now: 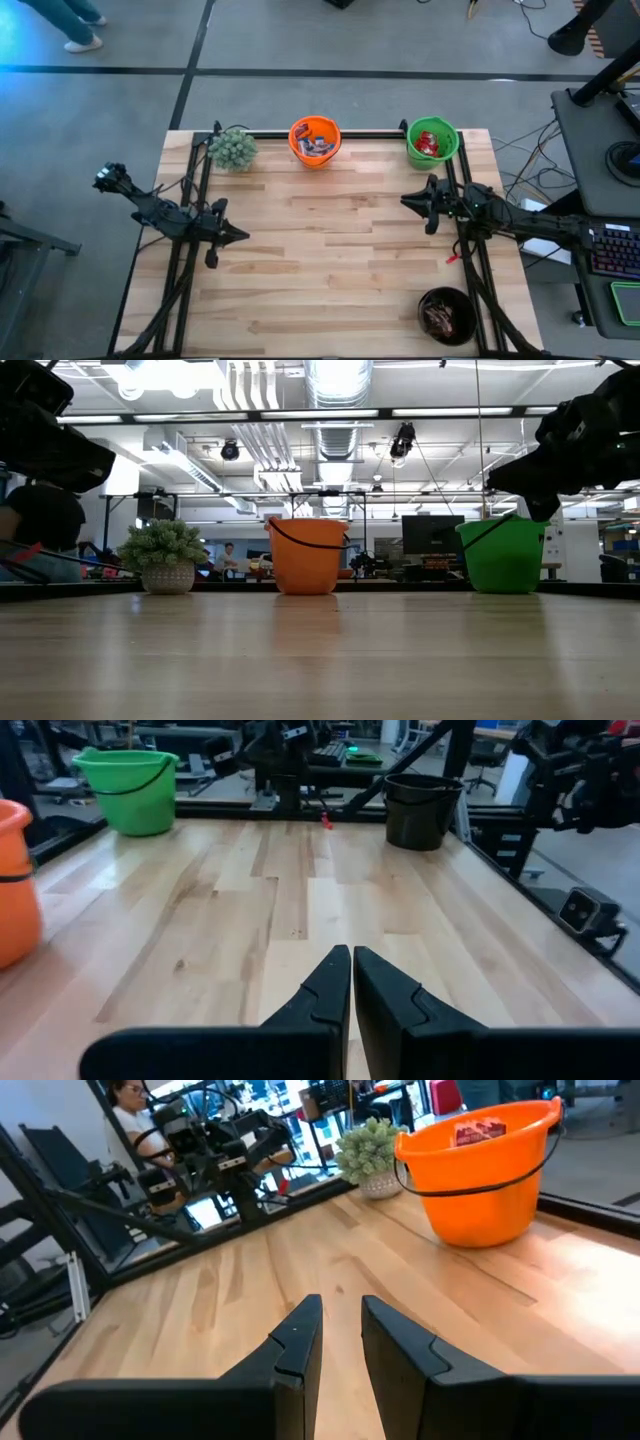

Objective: Organize candy in baskets
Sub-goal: Return to Home Position

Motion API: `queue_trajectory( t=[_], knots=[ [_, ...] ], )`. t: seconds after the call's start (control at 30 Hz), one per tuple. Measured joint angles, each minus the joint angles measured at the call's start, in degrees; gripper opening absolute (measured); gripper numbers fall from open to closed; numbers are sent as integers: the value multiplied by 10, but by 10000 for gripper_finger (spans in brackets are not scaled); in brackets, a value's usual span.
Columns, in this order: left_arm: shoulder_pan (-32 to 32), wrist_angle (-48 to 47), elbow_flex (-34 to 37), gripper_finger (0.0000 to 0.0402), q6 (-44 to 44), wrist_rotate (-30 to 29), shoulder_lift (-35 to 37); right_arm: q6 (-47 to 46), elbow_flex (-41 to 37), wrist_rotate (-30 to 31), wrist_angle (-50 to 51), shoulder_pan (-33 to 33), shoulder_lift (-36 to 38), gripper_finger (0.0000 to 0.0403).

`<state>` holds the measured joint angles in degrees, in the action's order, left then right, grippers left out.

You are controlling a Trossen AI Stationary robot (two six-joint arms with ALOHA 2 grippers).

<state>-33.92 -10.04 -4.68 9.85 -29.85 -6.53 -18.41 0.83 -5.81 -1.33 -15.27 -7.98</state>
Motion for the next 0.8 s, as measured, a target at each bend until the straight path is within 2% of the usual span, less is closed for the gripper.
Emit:
queue_trajectory(
  t=[0.1, 0.27, 0.33, 0.5, 0.63, 0.8],
  knots=[
    [0, 13, 2, 0, 7, 30, -3, 22, 0, -2, -13, 0, 0, 66],
    [0, 17, 2, 0, 18, 186, -3, 50, 0, -7, -21, 0, 1, 66],
    [0, 17, 2, 0, 16, 222, -3, 56, 0, -9, -31, 0, 1, 66],
    [0, 16, 2, 0, -25, 260, -3, 63, 0, -58, -57, 0, 1, 66],
    [0, 3, 3, 0, -48, 264, -3, 73, 0, -94, -71, 0, 1, 66],
    [0, 3, 4, 0, -55, 297, -10, 105, 0, -112, -68, 0, 1, 66]
  ],
)
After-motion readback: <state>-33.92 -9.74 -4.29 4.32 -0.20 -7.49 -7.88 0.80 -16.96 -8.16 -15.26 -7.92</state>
